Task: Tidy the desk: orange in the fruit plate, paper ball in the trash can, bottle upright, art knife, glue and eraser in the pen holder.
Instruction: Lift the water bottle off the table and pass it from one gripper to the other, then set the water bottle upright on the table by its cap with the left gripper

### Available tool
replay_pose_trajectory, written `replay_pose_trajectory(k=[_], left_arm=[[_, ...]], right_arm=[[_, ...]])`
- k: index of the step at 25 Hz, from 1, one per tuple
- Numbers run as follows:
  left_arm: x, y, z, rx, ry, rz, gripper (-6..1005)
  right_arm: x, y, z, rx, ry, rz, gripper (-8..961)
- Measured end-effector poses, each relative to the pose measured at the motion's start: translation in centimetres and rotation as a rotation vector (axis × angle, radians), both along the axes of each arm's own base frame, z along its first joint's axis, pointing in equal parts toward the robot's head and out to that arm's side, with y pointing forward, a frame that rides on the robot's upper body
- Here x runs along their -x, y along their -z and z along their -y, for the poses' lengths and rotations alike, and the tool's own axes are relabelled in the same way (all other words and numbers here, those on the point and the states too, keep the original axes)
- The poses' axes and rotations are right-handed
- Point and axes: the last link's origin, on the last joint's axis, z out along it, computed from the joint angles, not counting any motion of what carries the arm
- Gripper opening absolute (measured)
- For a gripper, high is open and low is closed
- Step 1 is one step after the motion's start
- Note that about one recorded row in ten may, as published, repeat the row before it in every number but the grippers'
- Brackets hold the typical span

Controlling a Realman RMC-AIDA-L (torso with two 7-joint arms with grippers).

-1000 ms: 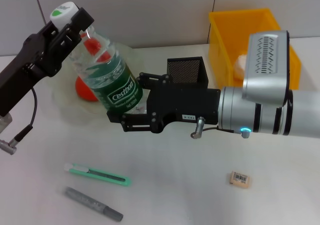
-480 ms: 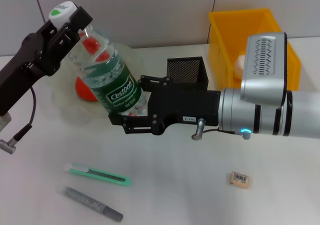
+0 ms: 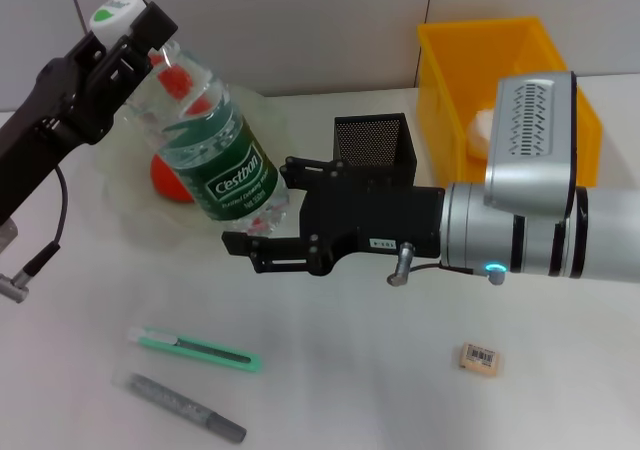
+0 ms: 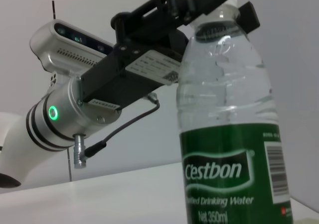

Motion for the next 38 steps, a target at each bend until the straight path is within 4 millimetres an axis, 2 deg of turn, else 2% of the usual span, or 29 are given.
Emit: replay_pose_trajectory(k=[10,16,21,28,38], left_arm=[[-0.1,-0.4,-0.1,-0.014,0.005,0.015,444],[-0.2,-0.3,-0.1,-0.012,0.006,0.015,444],[0.1,-0.3,0.0,-0.017,-0.002,0.008,443],[0.8,-0.1,0.2,-0.041,-0.021,-0.026,443],[3.1,0.6,1.0,-0.069,-0.081,-0.144,443]], right_arm=[[-0.6,0.1,0.2,0.005,0.017,0.002,762],[-1.0,0.1,0.5,0.006,0.029,0.001,660],[-1.7,-0.1,0.9,-0.004,0.045,0.004,661],[-2.8,-0.7,1.4,-0.028,0.072,0.001,665],[-3.8,-1.4,1.7,-0.057,0.101,-0.001,671]])
